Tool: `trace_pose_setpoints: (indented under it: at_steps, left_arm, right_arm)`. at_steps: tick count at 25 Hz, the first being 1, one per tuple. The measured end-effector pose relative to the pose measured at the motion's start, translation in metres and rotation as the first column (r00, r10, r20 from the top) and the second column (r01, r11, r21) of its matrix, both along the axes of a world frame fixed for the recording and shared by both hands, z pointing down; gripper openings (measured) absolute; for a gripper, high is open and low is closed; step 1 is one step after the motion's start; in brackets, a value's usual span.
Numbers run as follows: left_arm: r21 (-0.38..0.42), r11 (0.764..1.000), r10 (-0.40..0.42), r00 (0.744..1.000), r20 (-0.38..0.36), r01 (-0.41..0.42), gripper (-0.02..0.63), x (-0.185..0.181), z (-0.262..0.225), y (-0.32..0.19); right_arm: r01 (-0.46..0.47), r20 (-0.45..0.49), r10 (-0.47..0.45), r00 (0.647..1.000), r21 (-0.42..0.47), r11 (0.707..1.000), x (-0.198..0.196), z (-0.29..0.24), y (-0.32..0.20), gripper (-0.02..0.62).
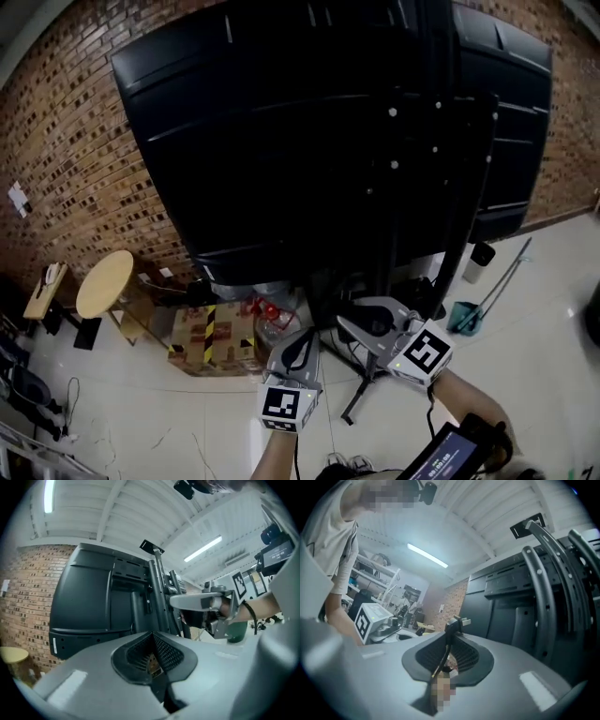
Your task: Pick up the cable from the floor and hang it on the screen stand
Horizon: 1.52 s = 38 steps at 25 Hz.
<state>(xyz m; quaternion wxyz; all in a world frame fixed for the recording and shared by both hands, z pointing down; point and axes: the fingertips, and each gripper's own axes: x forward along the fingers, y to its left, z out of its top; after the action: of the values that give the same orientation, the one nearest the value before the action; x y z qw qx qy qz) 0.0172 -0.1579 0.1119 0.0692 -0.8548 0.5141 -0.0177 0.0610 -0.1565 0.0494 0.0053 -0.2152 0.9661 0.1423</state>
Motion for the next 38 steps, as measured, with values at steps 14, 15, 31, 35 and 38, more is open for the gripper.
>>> trace_pose_setpoints:
  at_steps: [14, 15, 31, 35, 38]
  left_arm:
    - [0.347, 0.937, 0.037, 0.999, 0.020, -0.042, 0.020, 0.006, -0.234, -0.051]
    - [0.364, 0.930, 0.039, 0.999, 0.034, -0.049, 0.020, 0.011, -0.250, -0.054]
    - [0.416, 0.907, 0.009, 0.992, 0.125, -0.061, 0.020, 0.046, -0.284, -0.051]
    - [0.402, 0.913, 0.022, 0.992, 0.122, -0.070, 0.020, 0.051, -0.269, -0.051]
    - [0.396, 0.914, 0.041, 0.989, 0.139, -0.094, 0.020, 0.061, -0.264, -0.052]
  right_arm:
    - [-0.159, -0.085, 0.187, 0.979, 0.266, 0.951, -0.005, -0.180, -0.048, 0.046]
    - [-0.166, -0.089, 0.198, 0.976, 0.281, 0.945, -0.001, -0.192, -0.052, 0.046]
    - [-0.468, -0.189, 0.562, 0.806, 0.380, 0.798, 0.098, -0.415, -0.210, 0.046]
    - [-0.469, -0.207, 0.604, 0.770, 0.459, 0.755, 0.095, -0.405, -0.192, 0.046]
    - [-0.457, -0.195, 0.679, 0.708, 0.606, 0.651, 0.101, -0.385, -0.172, 0.046]
